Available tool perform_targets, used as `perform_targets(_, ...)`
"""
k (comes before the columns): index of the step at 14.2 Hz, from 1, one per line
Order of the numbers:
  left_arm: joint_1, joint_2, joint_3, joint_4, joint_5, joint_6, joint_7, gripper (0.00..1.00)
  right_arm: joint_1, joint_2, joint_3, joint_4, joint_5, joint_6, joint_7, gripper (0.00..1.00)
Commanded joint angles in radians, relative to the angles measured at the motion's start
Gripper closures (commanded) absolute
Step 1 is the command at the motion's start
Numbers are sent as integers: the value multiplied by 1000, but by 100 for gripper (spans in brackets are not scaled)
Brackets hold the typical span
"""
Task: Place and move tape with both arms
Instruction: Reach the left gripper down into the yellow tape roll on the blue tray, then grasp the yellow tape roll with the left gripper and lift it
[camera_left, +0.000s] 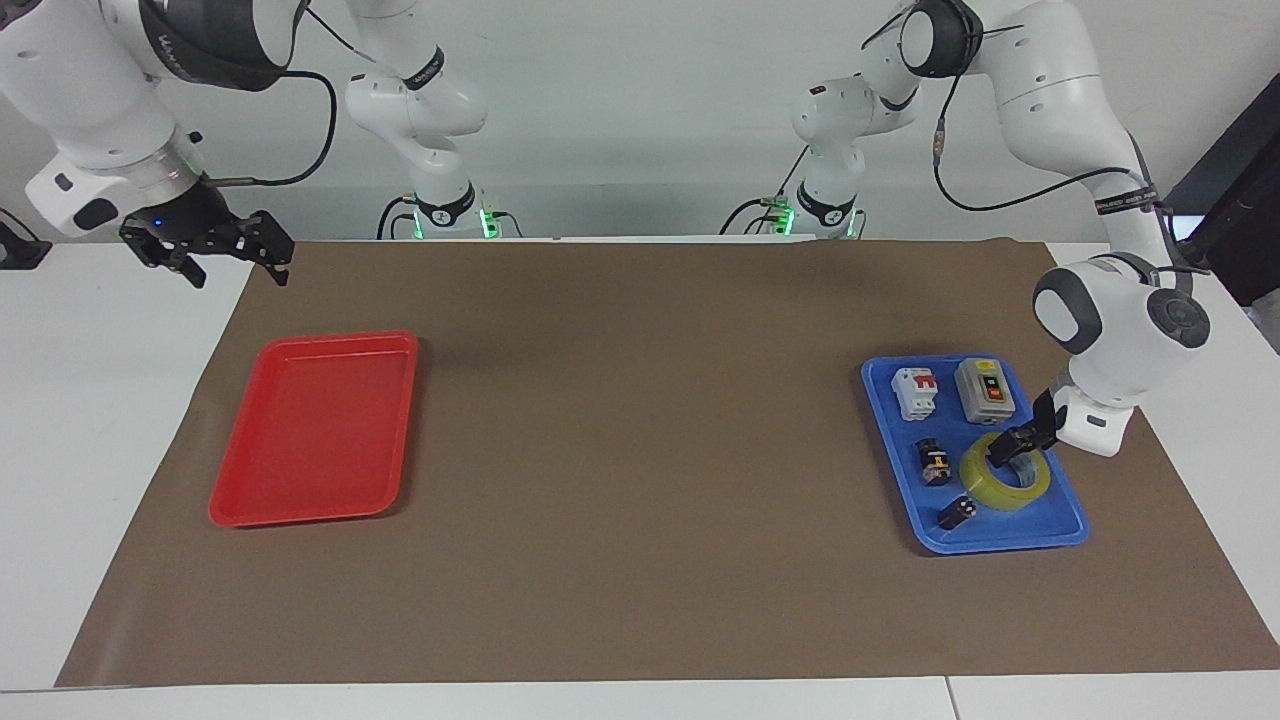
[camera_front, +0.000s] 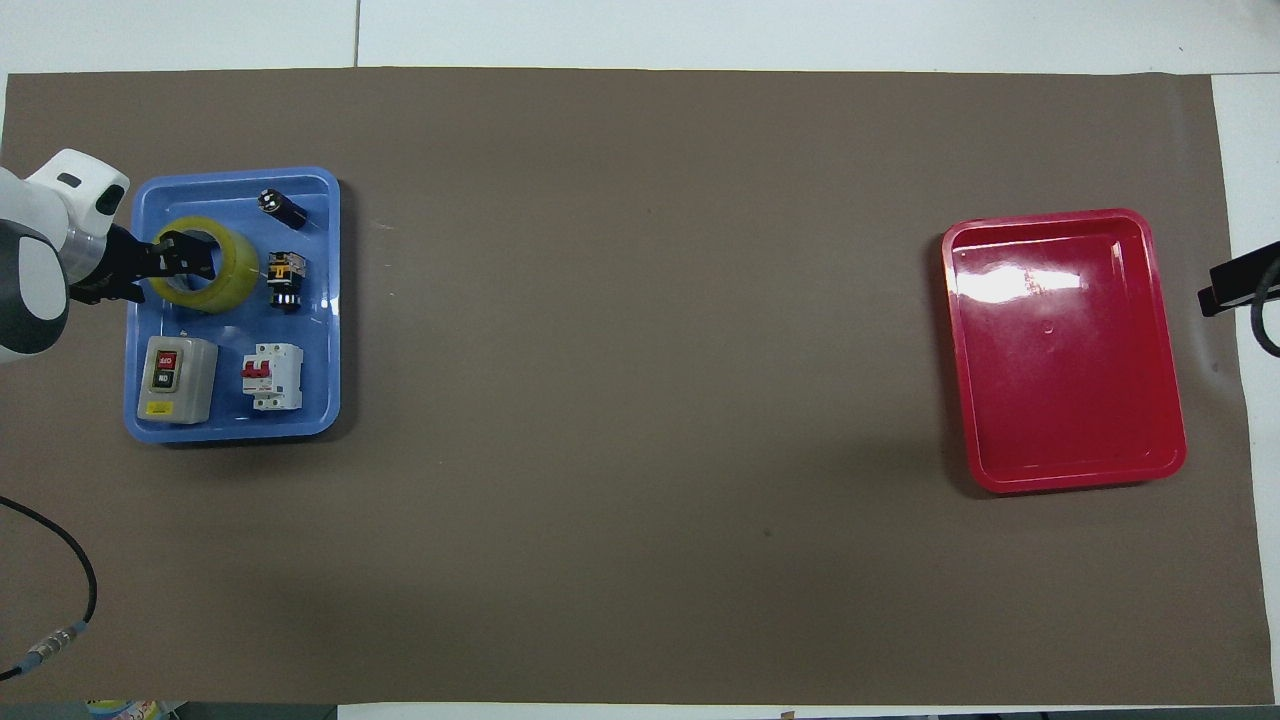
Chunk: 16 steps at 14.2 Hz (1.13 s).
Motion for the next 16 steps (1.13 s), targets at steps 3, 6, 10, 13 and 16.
perform_targets(3,8,-25,-3,-53,26,35,-17,77,-11,-25,8,-28,7,3,-21,0)
perform_targets(6,-1,-36,-3,-78,26,40,3,100,-10,-25,9,-29,7,5,-21,0)
perform_targets(10,-1,-117,-5,-75,27,5,3,100,-7,-25,9,-29,7,5,-21,0)
perform_targets(13,-35,-221,-6,-70,27,-135,-3,100,-7,-25,9,-29,8,3,-22,0)
perform_targets(16,-154,-249,-5,-81,27,-187,-46,100,-8,-25,9,-29,7,3,-22,0)
